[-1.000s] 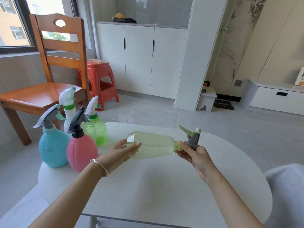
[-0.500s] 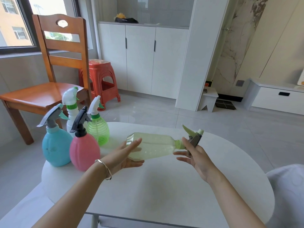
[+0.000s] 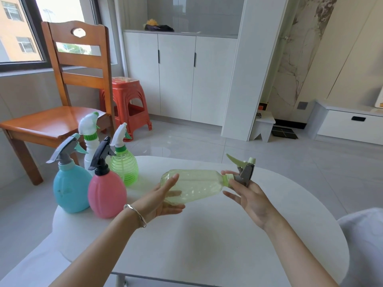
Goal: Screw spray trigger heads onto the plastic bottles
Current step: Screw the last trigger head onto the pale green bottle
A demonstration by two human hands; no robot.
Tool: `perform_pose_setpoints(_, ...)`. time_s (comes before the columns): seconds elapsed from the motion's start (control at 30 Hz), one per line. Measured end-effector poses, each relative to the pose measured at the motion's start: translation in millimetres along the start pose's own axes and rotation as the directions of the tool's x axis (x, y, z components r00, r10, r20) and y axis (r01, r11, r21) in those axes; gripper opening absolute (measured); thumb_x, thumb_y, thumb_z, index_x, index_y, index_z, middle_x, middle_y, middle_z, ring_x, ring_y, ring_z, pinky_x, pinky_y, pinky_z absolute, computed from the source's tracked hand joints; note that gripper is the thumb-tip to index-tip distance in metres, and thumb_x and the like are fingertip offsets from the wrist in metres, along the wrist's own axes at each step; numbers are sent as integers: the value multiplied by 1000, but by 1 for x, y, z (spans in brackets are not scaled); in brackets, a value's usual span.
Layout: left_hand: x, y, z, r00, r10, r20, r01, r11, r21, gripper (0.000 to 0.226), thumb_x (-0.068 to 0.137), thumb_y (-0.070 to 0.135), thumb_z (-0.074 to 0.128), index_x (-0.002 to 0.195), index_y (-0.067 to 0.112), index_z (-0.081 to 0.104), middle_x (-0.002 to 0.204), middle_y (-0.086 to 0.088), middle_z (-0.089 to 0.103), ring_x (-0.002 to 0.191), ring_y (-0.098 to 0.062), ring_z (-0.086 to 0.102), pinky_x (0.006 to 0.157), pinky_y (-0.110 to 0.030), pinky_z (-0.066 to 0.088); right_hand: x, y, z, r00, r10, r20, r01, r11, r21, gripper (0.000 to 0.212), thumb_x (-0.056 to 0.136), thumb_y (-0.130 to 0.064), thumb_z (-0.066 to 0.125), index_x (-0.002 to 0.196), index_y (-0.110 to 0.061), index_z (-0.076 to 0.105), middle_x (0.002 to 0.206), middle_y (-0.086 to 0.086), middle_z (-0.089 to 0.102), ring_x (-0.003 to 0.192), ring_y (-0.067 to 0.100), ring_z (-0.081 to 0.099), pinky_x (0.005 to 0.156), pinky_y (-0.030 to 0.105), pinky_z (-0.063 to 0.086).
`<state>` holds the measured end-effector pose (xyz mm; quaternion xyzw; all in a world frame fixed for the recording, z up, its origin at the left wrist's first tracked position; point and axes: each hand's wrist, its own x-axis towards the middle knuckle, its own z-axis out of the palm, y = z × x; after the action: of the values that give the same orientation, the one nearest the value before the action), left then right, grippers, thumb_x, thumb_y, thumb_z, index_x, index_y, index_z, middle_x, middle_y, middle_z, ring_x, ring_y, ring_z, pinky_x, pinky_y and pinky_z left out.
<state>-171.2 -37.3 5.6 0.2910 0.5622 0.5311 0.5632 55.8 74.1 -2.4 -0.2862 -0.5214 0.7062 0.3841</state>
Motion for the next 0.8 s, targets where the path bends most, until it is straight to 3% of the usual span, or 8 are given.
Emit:
perform_pose_setpoints(0.1, -1, -2, 2, 1000, 6, 1, -6, 1000, 13, 91, 58, 57, 64, 135, 17, 37, 125, -11, 54, 75, -28, 71, 61, -29, 59, 1, 5, 6, 985, -26, -171, 1, 989, -146, 23, 81, -28, 66, 97, -11, 67, 129, 7, 60, 108, 22, 64, 76, 27, 58)
perform_pose_setpoints(0.17, -1, -3, 3, 1000, 20, -6, -20, 999, 37, 91, 59, 56, 65, 135, 18, 35, 127, -12, 53, 77, -29, 71, 63, -30, 60, 1, 8, 9, 966, -36, -258, -36, 962, -271, 30, 83, -37, 64, 101, -13, 66, 118, 5, 66, 94, 16, 69, 77, 29, 58)
perform_pose_setpoints(0.27, -2, -2, 3, 1000, 6, -13, -5, 1000, 23, 88, 61, 55, 63, 135, 16, 36, 128, -14, 52, 75, -29, 70, 65, -31, 61, 1, 6, 6, 985, 19, -174, -57, 975, -215, 46, 79, -44, 63, 113, -13, 62, 114, 5, 68, 99, 17, 68, 81, 33, 56)
perform_pose_setpoints(0.37, -2, -1, 1, 1000, -24, -8, 24, 1000, -5, 89, 60, 57, 62, 133, 14, 38, 126, -15, 54, 72, -28, 70, 64, -31, 61, 0, 3, 4, 998, 10, -58, -14, 997, -82, 39, 76, -26, 67, 110, -8, 64, 126, 9, 63, 110, 18, 63, 82, 30, 55)
perform_pose_setpoints(0.53, 0, -6, 3, 1000, -19, 6, 19, 999, 28, 93, 54, 61, 65, 131, 16, 38, 122, -13, 55, 72, -27, 72, 62, -30, 60, 0, 8, 10, 959, -86, -270, 2, 955, -297, 23, 82, -33, 66, 95, -14, 68, 111, 9, 69, 85, 13, 70, 75, 29, 56)
perform_pose_setpoints(0.63, 2, -6, 3, 1000, -26, -17, 26, 1000, 11, 92, 54, 62, 64, 129, 14, 40, 122, -15, 56, 70, -28, 72, 58, -30, 59, 0, 5, 5, 990, 12, -141, -31, 991, -132, 47, 75, -42, 66, 114, -16, 62, 114, 4, 70, 100, 17, 67, 82, 32, 55)
perform_pose_setpoints(0.7, 2, -6, 4, 999, -40, -20, 40, 999, 2, 91, 55, 63, 62, 128, 12, 40, 121, -16, 56, 69, -28, 73, 56, -30, 59, 0, 2, 3, 999, 2, -51, -3, 1000, -11, 43, 71, -36, 69, 110, -17, 65, 115, 1, 70, 108, 15, 64, 84, 29, 54)
perform_pose_setpoints(0.8, 2, -7, 4, 999, -30, -11, 30, 999, 34, 93, 53, 64, 62, 128, 14, 40, 120, -14, 57, 72, -28, 73, 57, -29, 59, 0, 6, 7, 988, -50, -148, 48, 999, -15, 28, 71, -31, 71, 93, -14, 70, 107, 3, 72, 105, 19, 65, 78, 25, 56)
